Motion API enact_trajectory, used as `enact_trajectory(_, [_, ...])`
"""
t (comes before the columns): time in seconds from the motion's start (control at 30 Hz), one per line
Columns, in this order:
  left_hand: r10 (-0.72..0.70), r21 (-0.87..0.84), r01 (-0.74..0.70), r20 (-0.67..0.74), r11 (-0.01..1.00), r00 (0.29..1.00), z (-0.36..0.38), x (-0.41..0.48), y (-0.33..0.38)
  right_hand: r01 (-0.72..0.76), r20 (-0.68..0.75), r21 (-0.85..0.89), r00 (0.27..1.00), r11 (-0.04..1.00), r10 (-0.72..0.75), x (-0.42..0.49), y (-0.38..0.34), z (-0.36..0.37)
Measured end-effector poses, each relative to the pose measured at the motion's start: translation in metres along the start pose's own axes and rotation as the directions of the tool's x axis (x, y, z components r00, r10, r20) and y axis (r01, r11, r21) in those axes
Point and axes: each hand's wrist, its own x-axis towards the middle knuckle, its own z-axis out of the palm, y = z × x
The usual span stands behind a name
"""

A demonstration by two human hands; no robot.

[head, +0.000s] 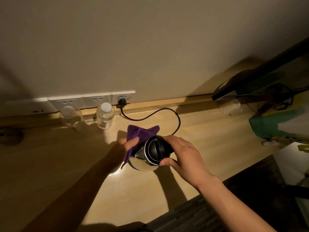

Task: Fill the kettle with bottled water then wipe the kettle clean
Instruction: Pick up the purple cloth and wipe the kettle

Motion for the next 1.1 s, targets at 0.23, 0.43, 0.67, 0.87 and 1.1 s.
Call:
enact_trajectory(0.23, [-0.017,0.288,-0.022,0.133,0.957,0.991,0.025,0.014,0.048,-0.052,-0.035,-0.023,0.998,0.998,0.051,-0.005,-0.006,0.005])
enact_trajectory(0.43, [-0.189,0.476,0.061,0.226,0.877,0.956,0.032,0.045,0.076,-0.069,-0.049,-0.093,0.997,0.993,0.064,-0.007,-0.007,0.009])
enact_trajectory(0.67, [0.056,0.018,-0.055,-0.068,0.998,0.996,0.021,-0.032,0.012,-0.202,-0.186,-0.075,0.965,0.976,0.186,-0.019,-0.028,0.029])
enact_trajectory(0.87, [-0.156,0.301,0.122,0.09,0.946,0.984,0.022,0.02,0.062,-0.225,-0.124,0.015,0.967,0.974,0.225,-0.011,-0.024,0.023])
enact_trajectory(1.1, [-0.096,0.138,0.093,0.015,0.986,0.995,0.016,0.008,0.037,-0.196,-0.063,-0.062,0.979,0.979,0.193,-0.009,-0.025,0.023])
